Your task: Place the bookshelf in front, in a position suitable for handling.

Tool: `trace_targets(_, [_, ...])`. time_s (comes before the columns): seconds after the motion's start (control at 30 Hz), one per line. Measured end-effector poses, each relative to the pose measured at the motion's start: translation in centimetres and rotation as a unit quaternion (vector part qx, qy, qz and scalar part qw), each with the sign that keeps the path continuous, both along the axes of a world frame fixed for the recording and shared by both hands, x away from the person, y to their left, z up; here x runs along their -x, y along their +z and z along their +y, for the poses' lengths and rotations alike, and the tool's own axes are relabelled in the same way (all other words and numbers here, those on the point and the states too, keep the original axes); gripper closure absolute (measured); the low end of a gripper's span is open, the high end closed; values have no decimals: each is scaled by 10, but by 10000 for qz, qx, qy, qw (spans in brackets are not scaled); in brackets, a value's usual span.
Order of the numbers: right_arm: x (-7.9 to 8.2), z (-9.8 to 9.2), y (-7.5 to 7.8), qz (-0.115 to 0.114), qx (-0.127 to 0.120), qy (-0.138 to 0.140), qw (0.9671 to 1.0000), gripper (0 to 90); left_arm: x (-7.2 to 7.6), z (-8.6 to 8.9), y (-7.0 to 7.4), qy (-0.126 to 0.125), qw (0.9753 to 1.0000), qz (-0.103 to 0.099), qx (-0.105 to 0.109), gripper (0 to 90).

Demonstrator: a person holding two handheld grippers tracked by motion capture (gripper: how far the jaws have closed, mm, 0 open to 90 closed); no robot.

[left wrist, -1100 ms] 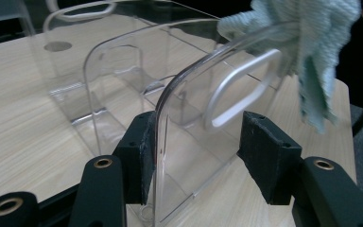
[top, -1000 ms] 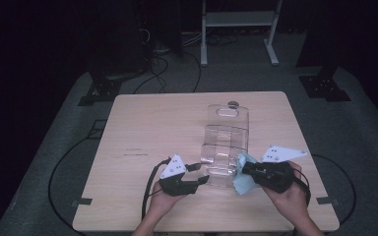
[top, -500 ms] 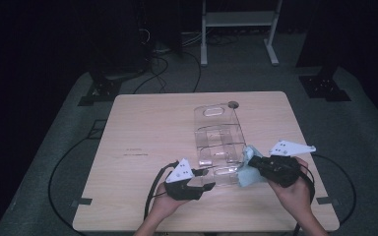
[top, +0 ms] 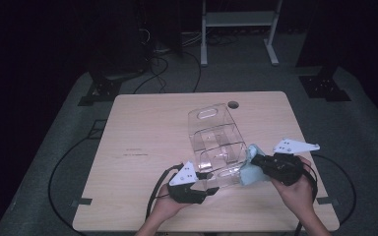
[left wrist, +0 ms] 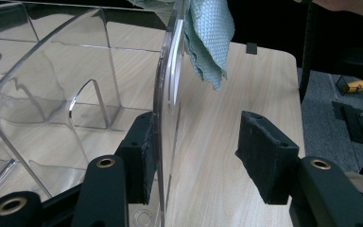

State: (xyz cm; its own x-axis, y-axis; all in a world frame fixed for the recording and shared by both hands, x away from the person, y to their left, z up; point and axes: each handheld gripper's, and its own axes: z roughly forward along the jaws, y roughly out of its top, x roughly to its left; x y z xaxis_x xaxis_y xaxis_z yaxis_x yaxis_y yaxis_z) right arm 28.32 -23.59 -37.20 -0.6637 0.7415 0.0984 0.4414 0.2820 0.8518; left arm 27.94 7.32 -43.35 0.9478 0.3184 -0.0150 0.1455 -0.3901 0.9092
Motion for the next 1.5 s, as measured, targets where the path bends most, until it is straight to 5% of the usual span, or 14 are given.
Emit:
trace_targets(0.6, [-3,1,0,-15,-1,91,10000,849,1,2,3,-73,9999,-54,-96,536])
trace_targets(1.0, [-8,6,0,-36,17,78,10000,850,3,-3,5,-418,9988,79,-256,497])
trace_targets(1.5, [-8,5,-1,-42,5,81,10000,850,-5,25,24,-226,9997,-12,-109,431])
